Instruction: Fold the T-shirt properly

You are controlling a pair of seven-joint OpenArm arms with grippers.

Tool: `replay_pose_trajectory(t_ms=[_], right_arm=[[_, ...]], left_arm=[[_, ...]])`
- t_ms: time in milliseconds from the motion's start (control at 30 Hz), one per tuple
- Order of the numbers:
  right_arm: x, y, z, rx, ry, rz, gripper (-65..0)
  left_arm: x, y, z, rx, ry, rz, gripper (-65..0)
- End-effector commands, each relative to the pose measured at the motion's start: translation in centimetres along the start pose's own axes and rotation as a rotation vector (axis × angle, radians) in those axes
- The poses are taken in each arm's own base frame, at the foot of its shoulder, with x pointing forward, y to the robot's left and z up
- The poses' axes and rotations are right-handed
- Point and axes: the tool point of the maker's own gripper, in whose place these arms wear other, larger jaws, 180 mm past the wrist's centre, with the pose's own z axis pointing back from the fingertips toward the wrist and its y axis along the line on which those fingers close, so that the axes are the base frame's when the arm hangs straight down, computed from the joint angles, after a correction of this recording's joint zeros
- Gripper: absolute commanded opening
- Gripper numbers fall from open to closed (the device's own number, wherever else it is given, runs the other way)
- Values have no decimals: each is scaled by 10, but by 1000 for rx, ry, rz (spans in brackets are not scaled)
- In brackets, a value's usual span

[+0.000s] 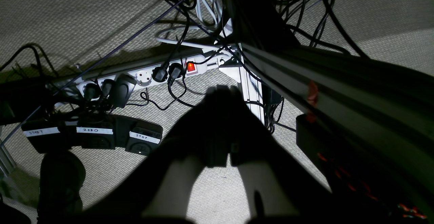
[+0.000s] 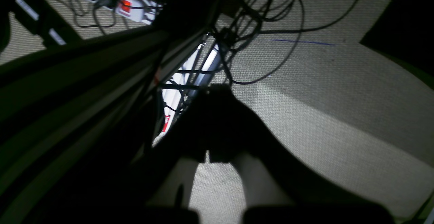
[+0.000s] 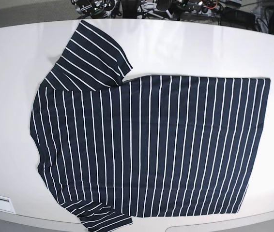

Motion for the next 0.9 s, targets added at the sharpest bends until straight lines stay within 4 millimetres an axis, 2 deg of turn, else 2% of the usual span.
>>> replay_pose_trajectory(t_ms=[0, 167, 367, 667, 867], right_arm=[[8, 3, 0, 12, -29, -2, -650], [13, 7, 1, 35, -58, 2, -650], [8, -4, 0, -22, -29, -7, -650], [8, -4, 1, -23, -29, -6, -650], [-12, 9, 5, 57, 124, 101, -650]], left_arm=[[2, -1, 0, -9, -10, 1, -650], [2, 0, 0, -8, -10, 0, -650], [2, -1, 0, -8, -10, 0, -650], [-4, -1, 0, -8, 26, -1, -650], [-2, 7, 3, -34, 101, -24, -650]])
